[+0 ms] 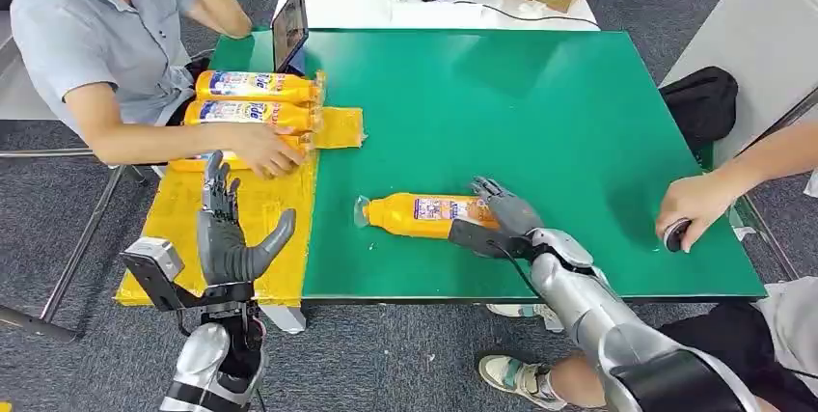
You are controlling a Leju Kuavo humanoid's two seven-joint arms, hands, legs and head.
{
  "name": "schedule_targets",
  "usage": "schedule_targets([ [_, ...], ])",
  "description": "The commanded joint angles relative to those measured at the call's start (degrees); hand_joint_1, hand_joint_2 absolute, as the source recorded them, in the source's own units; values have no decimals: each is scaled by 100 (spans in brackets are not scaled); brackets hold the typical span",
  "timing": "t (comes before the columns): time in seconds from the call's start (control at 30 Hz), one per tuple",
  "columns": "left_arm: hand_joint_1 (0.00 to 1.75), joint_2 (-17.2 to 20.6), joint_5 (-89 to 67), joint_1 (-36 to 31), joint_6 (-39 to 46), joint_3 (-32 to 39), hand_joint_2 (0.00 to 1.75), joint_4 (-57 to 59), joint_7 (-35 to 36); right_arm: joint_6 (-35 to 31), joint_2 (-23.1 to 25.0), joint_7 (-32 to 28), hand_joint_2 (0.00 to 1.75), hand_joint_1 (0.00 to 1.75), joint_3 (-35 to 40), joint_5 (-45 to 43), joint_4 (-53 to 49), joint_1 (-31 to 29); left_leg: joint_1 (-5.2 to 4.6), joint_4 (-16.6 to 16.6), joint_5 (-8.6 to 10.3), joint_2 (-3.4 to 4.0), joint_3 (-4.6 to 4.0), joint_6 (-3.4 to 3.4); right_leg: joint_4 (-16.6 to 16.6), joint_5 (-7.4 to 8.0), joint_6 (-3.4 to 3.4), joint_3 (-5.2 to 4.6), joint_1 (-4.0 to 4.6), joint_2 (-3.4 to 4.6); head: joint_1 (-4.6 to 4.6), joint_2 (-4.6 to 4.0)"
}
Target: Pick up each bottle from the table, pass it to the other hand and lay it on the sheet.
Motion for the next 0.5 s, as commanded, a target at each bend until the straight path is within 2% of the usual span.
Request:
schedule_targets([
  [0.03, 0, 182, 127, -208, -99, -31, 175, 488, 77, 696, -99, 376, 175, 173, 678, 210, 762, -391, 7, -5, -15, 0, 50, -12, -5, -14, -19, 49, 8, 1, 2, 0],
  [0.3, 0, 212, 227, -193, -231, -64, 175, 545, 109, 779, -93, 127, 175, 175, 644, 2, 684, -239, 5, -7, -4, -4, 47, -6, -10, -5, -9, 49, 5, -7, 0, 0],
  [0.4, 0, 233, 256, -166, -278, -55, 175, 573, 125, 939, -60, -249, 175, 175, 347, -451, 571, -42, 6, -9, -5, -6, 52, -7, -13, -5, -10, 55, 6, -9, 0, 0],
  [0.5, 0, 233, 256, -166, -278, -55, 175, 573, 125, 939, -60, -249, 175, 175, 347, -451, 571, -42, 6, -9, -5, -6, 52, -7, -13, -5, -10, 55, 6, -9, 0, 0],
])
